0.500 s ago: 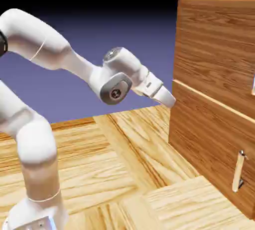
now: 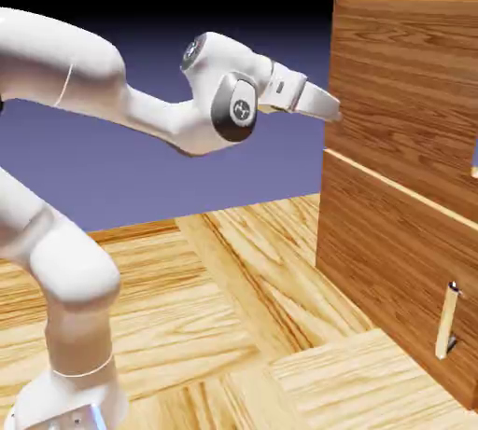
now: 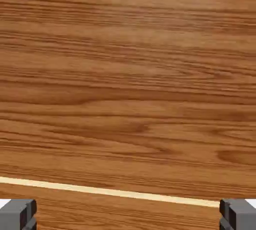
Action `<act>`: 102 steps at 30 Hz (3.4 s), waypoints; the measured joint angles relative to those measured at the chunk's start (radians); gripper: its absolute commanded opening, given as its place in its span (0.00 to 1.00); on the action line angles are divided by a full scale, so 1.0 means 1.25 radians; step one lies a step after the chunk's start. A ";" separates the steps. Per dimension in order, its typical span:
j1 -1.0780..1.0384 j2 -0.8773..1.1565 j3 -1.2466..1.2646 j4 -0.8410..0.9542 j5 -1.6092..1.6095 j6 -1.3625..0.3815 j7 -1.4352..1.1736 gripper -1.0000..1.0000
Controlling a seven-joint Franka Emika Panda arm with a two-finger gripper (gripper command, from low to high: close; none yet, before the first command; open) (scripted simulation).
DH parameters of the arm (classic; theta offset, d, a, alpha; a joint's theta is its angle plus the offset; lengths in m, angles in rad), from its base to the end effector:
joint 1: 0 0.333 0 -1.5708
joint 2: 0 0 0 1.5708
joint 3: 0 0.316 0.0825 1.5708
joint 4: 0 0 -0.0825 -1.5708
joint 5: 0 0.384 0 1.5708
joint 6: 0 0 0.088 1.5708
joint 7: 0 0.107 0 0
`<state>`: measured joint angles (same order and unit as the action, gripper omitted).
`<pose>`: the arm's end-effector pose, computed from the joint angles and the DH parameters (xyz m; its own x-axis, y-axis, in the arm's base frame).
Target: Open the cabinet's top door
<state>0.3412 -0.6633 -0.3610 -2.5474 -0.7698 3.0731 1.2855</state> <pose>0.3947 0.0170 0.6064 0.3463 -0.6412 0.6848 -0.1888 -0.7627 -0.6186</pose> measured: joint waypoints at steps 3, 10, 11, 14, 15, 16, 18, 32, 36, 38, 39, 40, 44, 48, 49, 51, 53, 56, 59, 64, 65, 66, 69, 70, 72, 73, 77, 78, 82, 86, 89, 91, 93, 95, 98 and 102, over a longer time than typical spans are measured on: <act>0.045 -0.013 -0.049 0.036 -0.104 0.005 0.074 0.50; 0.149 -0.042 -0.163 0.119 -0.348 0.016 0.246 0.50; 0.164 -0.046 -0.180 0.131 -0.383 0.018 0.271 0.50; 0.208 -0.059 -0.228 0.166 -0.487 0.023 0.345 0.50; 0.223 -0.063 -0.245 0.178 -0.522 0.024 0.369 0.50; 0.238 -0.067 -0.261 0.190 -0.557 0.026 0.394 0.50; 0.268 -0.076 -0.294 0.214 -0.626 0.029 0.443 0.50; 0.476 -0.135 -0.522 0.380 -1.114 0.052 0.788 0.50; 0.536 -0.152 -0.587 0.427 -1.253 0.059 0.886 0.50; 0.565 -0.160 -0.620 0.451 -1.322 0.062 0.935 0.50; 0.580 -0.164 -0.636 0.463 -1.357 0.064 0.960 0.50; 0.595 -0.169 -0.653 0.475 -1.392 0.065 0.984 0.50; 0.655 -0.186 -0.718 0.522 -1.531 0.072 1.083 0.50; 0.714 -0.202 -0.783 0.570 -1.670 0.078 1.181 0.50; 0.725 -0.206 -0.795 0.579 -1.696 0.080 1.200 0.50; 0.756 -0.201 -0.814 0.604 -1.697 0.081 1.202 0.50; 0.813 -0.192 -0.850 0.652 -1.699 0.083 1.205 0.50; 0.881 -0.182 -0.892 0.709 -1.702 0.086 1.210 0.00; 0.852 -0.175 -0.876 0.681 -1.702 0.070 1.218 0.00; 0.707 -0.137 -0.789 0.549 -1.701 -0.001 1.272 0.00; 0.678 -0.129 -0.771 0.525 -1.700 -0.013 1.281 0.00; 0.649 -0.123 -0.752 0.502 -1.695 -0.026 1.288 0.00; 0.562 -0.111 -0.694 0.432 -1.668 -0.062 1.289 0.00; 0.533 -0.108 -0.674 0.410 -1.658 -0.073 1.289 0.00; 0.475 -0.104 -0.632 0.367 -1.638 -0.094 1.289 0.00; 0.446 -0.102 -0.611 0.346 -1.628 -0.104 1.289 0.00; 0.330 -0.099 -0.523 0.267 -1.585 -0.141 1.289 0.00; 0.301 -0.099 -0.500 0.248 -1.573 -0.149 1.289 0.00; 0.185 -0.104 -0.407 0.176 -1.526 -0.177 1.289 0.00; 0.069 -0.116 -0.309 0.109 -1.473 -0.199 1.288 0.00; -0.018 -0.127 -0.233 0.065 -1.434 -0.207 1.289 0.00; -0.076 -0.147 -0.181 0.029 -1.391 -0.217 1.279 0.00; -0.134 -0.178 -0.126 -0.015 -1.331 -0.232 1.247 0.00; -0.192 -0.214 -0.068 -0.059 -1.265 -0.244 1.215 0.00; -0.267 -0.272 0.012 -0.119 -1.161 -0.260 1.162 0.00; -0.340 -0.350 0.102 -0.184 -1.022 -0.277 1.088 0.00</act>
<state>-0.0843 -1.1007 -0.2335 -2.7777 -2.0470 2.7265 2.6449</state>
